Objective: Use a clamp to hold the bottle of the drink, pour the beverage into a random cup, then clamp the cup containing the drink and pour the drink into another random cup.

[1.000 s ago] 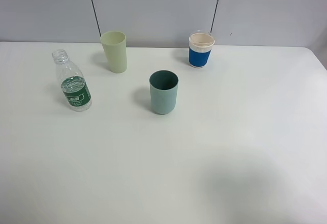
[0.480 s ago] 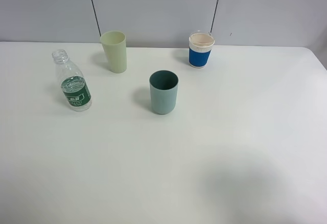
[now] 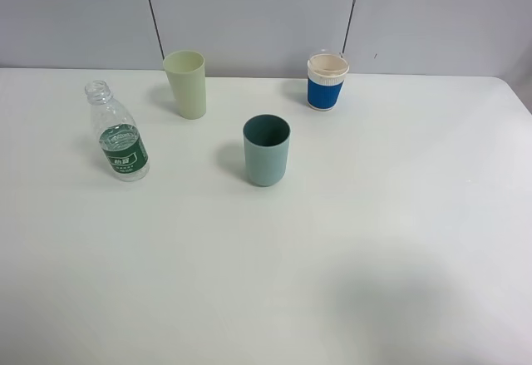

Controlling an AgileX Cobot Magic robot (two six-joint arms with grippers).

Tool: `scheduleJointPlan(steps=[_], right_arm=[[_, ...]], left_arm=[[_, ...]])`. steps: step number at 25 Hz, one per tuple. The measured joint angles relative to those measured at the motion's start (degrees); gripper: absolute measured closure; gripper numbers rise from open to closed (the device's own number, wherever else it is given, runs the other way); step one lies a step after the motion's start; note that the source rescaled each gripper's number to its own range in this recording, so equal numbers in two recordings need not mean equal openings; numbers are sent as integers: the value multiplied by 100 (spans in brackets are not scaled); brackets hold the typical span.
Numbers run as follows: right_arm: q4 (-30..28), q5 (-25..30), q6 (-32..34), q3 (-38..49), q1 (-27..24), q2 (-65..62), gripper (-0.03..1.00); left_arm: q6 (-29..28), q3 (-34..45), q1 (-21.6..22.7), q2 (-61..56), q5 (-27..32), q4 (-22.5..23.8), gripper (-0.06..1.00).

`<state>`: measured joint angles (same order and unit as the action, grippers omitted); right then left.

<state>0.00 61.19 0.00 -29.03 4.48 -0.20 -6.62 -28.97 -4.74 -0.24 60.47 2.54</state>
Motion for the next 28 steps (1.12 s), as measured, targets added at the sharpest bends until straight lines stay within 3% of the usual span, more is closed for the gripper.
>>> scheduleJointPlan(steps=[7, 28], right_arm=[[-31, 0, 0, 0, -664, 0, 40], [0, 0, 0, 0, -684, 0, 40]], left_arm=[[0, 0, 0, 0, 0, 0, -5], [0, 0, 0, 0, 0, 0, -5]])
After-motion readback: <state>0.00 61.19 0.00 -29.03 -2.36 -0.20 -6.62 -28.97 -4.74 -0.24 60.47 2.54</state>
